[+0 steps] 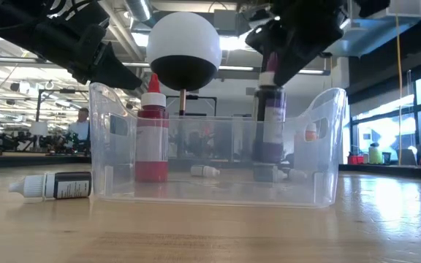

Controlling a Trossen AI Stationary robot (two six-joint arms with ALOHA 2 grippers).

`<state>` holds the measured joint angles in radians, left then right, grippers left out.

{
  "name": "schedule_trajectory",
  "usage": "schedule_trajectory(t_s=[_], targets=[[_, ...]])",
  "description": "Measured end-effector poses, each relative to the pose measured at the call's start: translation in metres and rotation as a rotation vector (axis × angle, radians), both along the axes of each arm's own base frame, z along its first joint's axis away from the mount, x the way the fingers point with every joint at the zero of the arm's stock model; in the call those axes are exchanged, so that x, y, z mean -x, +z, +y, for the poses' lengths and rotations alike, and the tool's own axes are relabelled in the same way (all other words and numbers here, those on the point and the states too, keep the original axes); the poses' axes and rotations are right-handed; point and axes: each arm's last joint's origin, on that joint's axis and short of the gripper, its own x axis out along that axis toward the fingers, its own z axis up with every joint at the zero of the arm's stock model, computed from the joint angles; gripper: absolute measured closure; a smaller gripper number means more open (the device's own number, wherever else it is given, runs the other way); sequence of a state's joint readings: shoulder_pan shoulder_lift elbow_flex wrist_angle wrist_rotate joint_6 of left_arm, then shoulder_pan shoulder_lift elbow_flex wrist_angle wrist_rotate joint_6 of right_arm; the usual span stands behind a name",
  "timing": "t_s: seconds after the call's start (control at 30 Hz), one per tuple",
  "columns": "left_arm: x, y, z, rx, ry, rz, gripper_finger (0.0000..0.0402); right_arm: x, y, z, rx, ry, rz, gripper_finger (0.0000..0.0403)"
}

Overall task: Pick & Place food coloring
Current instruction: Put the large violet food coloring bottle into the transparent bin

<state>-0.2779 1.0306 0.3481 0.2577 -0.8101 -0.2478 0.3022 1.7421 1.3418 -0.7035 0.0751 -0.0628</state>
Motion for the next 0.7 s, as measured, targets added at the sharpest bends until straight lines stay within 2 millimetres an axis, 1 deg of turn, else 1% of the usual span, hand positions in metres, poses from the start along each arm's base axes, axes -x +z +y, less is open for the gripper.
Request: schedule_trajectory(t_s=[0.13,0.27,0.37,0.7], targets=[[0.0,-0.001,0.0,-0.003,0.0,0.01,0.0219,-0.002,-0.006,0.001,0.005,-0.001,0.019,0.0272],[0.001,-0.002,0.0,-0.006,0.0,0.022,0.0219,-0.003,-0.018,0.001,0.021,-0.001,0.071,0.0271],[0.001,-0.002,0.0,-0.006,0.0,0.022,0.0219,-0.005,-0.022,0.002,0.027,0.001,0.077,0.0271],[0.001,-0.002,0.0,-0.006,0.001,0.022,0.0219,-0.004,-0.022,0.001,0.044,0.014,0.082,0.027]])
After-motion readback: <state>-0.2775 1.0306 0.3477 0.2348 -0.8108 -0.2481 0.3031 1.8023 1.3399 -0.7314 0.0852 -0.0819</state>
